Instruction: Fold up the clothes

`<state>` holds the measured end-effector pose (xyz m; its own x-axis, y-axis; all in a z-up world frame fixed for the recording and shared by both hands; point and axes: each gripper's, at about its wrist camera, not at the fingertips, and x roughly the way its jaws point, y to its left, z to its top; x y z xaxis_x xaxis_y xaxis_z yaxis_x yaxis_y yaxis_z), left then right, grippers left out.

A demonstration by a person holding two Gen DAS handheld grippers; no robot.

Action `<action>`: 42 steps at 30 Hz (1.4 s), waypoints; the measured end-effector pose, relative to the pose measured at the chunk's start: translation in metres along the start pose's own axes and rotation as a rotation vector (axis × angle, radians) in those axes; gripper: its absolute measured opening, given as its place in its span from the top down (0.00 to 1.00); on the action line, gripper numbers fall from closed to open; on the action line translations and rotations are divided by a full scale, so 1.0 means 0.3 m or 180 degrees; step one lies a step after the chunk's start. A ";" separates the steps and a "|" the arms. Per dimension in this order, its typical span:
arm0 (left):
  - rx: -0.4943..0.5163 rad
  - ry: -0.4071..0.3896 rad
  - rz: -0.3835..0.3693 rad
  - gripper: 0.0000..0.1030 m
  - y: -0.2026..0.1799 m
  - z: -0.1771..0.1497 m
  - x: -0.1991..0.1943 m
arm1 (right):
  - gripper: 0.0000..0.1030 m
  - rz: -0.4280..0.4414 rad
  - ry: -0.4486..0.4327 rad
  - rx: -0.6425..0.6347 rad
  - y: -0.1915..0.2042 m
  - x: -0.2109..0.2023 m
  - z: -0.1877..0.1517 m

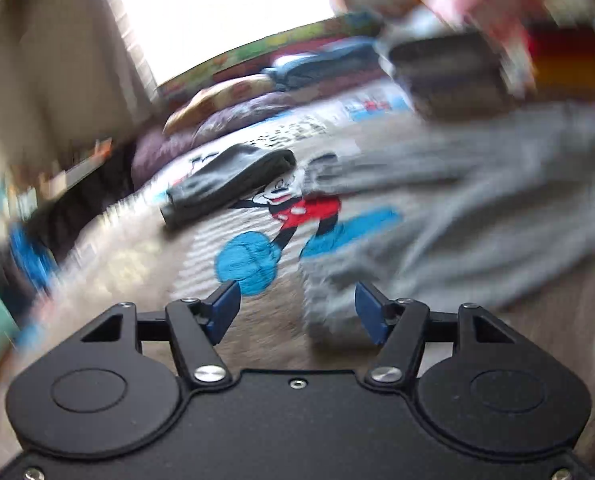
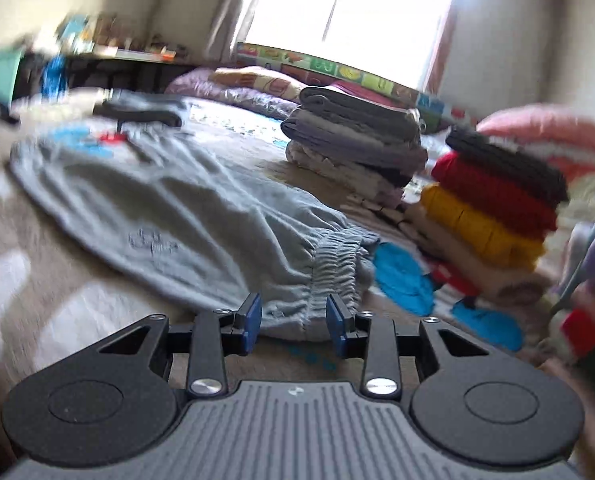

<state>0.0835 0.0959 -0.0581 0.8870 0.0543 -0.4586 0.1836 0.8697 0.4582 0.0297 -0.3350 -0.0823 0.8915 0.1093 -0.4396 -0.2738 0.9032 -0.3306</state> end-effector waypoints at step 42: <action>0.0777 -0.0638 0.0456 0.93 -0.039 0.071 0.129 | 0.90 0.0205 -0.0231 -0.0651 -0.027 0.108 0.084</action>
<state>0.1247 0.0775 -0.0648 0.9723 0.0489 -0.2286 0.1255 0.7158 0.6870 0.0700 -0.3283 -0.0727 0.8914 0.2002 -0.4065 -0.3918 0.7913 -0.4694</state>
